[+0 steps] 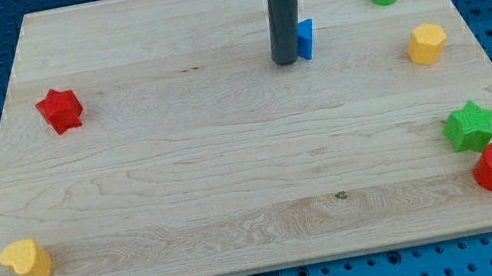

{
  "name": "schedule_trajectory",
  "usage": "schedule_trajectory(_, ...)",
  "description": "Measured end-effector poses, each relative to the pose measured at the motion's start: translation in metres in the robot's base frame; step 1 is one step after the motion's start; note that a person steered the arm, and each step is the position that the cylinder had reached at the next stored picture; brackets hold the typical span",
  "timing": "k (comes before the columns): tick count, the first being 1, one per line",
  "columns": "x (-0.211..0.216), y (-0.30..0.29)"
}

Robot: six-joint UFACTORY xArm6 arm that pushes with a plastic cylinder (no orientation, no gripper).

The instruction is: Move blue triangle diagonally to the yellow hexagon

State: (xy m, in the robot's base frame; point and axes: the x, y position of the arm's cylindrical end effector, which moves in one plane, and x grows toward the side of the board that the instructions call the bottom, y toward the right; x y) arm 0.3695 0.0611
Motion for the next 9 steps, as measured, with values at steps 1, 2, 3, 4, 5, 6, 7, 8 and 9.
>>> schedule_trajectory(1,-0.014,0.000)
schedule_trajectory(2,-0.014,0.005)
schedule_trajectory(3,-0.018,0.038)
schedule_trajectory(4,-0.018,0.071)
schedule_trajectory(5,-0.023,0.089)
schedule_trajectory(6,-0.026,0.089)
schedule_trajectory(7,-0.031,0.068)
schedule_trajectory(8,-0.050,0.049)
schedule_trajectory(9,-0.042,0.052)
